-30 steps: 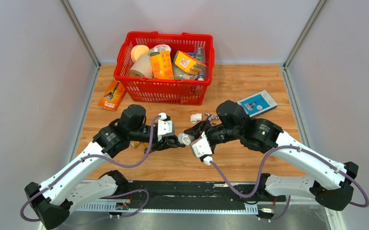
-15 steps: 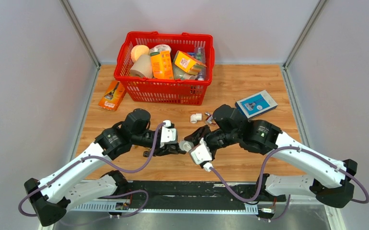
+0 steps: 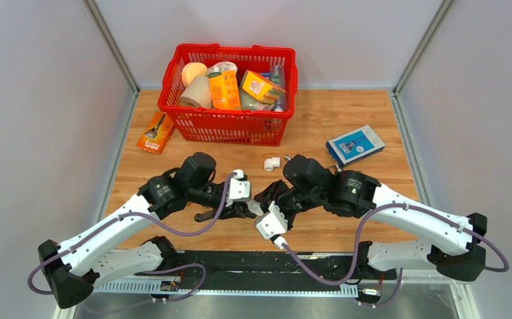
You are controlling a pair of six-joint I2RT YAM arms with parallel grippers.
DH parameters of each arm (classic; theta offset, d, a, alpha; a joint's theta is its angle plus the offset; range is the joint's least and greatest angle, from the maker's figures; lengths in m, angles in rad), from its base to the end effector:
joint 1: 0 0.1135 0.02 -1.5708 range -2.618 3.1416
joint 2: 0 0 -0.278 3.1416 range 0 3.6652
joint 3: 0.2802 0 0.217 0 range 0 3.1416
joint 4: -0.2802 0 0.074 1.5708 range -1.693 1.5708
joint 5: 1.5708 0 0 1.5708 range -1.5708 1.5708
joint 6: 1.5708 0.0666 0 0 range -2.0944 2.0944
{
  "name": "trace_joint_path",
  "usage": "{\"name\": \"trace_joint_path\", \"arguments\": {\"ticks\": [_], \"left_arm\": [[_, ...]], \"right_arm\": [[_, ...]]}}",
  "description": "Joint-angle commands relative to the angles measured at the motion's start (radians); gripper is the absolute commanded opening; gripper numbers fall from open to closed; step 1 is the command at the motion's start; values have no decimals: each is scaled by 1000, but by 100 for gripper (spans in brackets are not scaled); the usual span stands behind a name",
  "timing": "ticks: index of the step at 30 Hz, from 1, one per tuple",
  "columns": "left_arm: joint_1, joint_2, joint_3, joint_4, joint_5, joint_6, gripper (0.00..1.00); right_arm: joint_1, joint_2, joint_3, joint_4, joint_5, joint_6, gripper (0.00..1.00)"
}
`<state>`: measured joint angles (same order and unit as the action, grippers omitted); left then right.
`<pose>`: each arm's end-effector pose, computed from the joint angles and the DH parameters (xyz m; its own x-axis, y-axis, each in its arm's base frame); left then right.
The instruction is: Install the water faucets
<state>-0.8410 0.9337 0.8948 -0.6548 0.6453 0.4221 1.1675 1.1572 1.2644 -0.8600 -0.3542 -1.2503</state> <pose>0.0789 -0.1483 0.3075 -0.0186 0.5117 -0.8589 0.9991 -0.0237 -0.0358 0.0607 0.2011 0.3567 0.8285 -0.3265 -0.4550 -0.5577 -0.5542 -0.6179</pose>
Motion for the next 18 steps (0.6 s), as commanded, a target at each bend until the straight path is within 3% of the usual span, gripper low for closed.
{"name": "trace_joint_path", "arguments": {"ticks": [1,10,18], "left_arm": [[-24,-22,32,142,68,26,0],[-24,-98,-22,213,33,35,0],[-33,-124,-40,239,-42,40,0]], "right_arm": [[12,25,15,19,29,-44,0],[-43,36,20,62,-137,121,0],[-75,73,69,68,-178,294,0]]}}
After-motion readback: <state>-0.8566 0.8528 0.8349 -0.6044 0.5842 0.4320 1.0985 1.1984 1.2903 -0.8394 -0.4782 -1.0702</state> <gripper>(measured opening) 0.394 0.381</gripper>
